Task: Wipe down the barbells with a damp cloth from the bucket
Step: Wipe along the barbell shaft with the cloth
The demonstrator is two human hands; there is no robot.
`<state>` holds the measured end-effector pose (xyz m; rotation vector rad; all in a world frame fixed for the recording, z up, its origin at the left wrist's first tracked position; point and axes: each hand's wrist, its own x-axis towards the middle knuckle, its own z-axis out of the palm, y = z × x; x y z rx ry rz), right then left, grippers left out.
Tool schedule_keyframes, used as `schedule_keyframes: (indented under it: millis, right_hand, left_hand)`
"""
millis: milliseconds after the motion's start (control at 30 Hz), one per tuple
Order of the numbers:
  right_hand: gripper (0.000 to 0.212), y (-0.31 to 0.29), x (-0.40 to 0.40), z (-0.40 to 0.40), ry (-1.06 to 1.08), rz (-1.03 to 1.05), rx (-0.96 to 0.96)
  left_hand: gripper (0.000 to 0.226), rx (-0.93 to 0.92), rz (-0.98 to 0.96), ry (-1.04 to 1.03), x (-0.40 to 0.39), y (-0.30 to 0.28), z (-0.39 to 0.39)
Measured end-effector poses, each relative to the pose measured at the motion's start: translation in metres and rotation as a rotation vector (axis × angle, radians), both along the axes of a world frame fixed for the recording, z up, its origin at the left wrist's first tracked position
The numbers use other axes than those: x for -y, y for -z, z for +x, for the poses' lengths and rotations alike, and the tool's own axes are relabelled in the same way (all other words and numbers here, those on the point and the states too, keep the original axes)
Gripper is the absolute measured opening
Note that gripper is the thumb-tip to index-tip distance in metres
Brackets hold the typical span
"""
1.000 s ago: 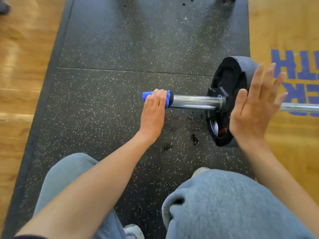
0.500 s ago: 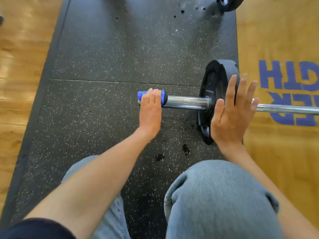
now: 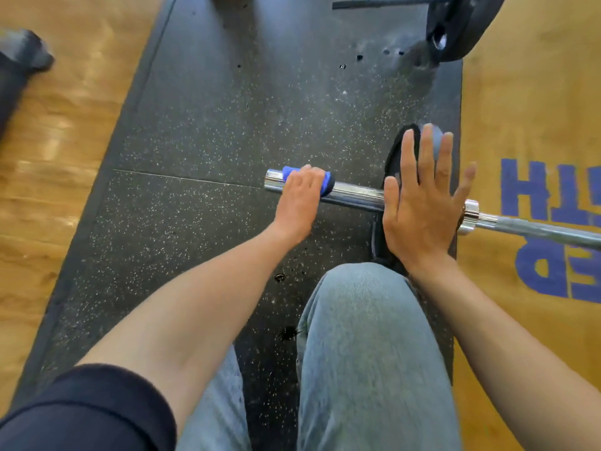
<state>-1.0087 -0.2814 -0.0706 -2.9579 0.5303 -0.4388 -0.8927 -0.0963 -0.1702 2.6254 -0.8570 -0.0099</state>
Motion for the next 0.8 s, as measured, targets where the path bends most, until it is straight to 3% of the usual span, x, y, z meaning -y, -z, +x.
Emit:
schedule_keyframes:
  millis: [133, 267, 367, 467, 567, 800]
  right_hand:
    - [0.060, -0.009, 0.028, 0.045, -0.017, 0.054, 0.019]
    - [0.063, -0.014, 0.057, 0.095, -0.031, 0.118, -0.023]
    - [0.066, -0.017, 0.075, 0.128, -0.038, 0.165, -0.045]
    - [0.065, -0.026, 0.090, 0.153, -0.038, 0.186, 0.004]
    - [0.063, -0.034, 0.091, 0.156, 0.031, 0.139, 0.071]
    - [0.065, -0.006, 0.072, 0.140, 0.013, 0.031, 0.024]
  left_hand:
    - [0.077, 0.026, 0.045, 0.252, 0.037, -0.002, 0.010]
    - [0.088, 0.028, 0.116, 0.078, 0.005, -0.004, 0.061]
    - [0.081, -0.018, 0.127, -0.037, 0.007, -0.010, 0.088]
    - [0.072, -0.049, 0.114, 0.050, 0.051, -0.022, 0.086]
    - [0.086, -0.027, 0.130, 0.259, 0.059, -0.015, 0.103]
    - [0.069, -0.020, 0.168, 0.019, 0.019, -0.010, 0.160]
